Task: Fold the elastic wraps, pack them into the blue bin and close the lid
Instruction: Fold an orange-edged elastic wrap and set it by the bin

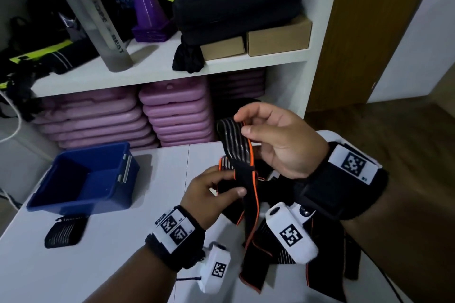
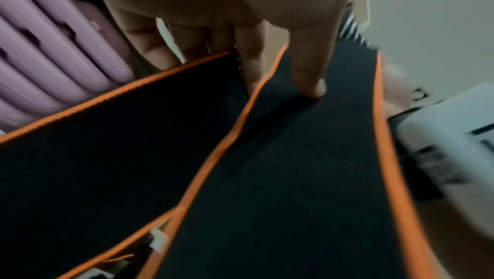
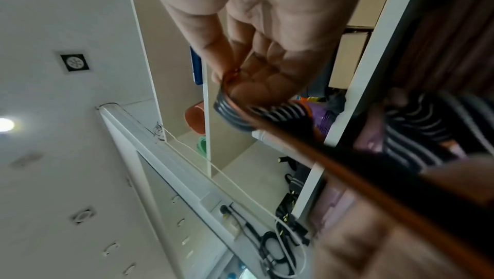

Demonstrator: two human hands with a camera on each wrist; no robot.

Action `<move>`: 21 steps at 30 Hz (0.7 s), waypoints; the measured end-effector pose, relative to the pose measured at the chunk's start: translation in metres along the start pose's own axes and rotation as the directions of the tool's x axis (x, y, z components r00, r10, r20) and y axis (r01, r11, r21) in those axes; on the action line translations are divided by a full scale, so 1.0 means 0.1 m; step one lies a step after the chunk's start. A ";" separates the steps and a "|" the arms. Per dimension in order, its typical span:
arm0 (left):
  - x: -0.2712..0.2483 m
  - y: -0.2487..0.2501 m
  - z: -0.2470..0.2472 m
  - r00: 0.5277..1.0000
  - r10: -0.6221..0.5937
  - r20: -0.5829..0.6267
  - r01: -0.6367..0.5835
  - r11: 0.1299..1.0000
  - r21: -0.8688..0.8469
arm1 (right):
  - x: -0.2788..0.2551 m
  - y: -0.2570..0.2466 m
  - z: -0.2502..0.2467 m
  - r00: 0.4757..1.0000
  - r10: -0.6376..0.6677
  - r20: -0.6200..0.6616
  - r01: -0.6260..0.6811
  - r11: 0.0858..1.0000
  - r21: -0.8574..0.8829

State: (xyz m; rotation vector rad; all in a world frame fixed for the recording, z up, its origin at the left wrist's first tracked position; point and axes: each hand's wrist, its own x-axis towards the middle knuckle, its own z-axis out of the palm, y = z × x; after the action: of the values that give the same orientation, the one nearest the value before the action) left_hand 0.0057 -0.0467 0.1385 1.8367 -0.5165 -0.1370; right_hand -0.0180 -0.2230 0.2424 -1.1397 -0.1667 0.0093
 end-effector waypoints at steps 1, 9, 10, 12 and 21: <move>-0.01 0.03 0.01 1.000 -0.010 -0.016 0.009 0.999 -0.045 | 0.02 0.02 0.00 0.998 -0.017 -0.068 0.015 0.999 -0.028; -0.04 0.11 -0.14 0.970 -0.164 -0.178 0.116 0.960 -0.255 | -0.22 0.50 -0.27 0.867 0.186 -0.462 -0.226 0.973 -0.033; -0.04 0.10 -0.15 0.964 -0.169 -0.203 0.114 0.960 -0.254 | -0.30 0.59 -0.28 0.878 0.240 -0.414 -0.284 0.958 -0.048; -0.04 0.09 -0.16 0.955 -0.184 -0.232 0.124 0.960 -0.253 | -0.44 0.73 -0.26 0.904 0.311 -0.293 -0.363 0.920 -0.146; -0.08 0.23 -0.09 0.985 -0.117 -0.126 0.073 0.948 -0.309 | -0.56 0.90 -0.21 0.953 0.070 -0.295 -0.196 0.885 -0.421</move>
State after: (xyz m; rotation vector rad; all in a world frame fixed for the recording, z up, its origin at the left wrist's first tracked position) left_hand -0.0044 -0.0413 0.1616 1.5555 -0.2880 -0.1410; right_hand -0.0631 -0.2099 0.1456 -1.5995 0.1684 -0.0662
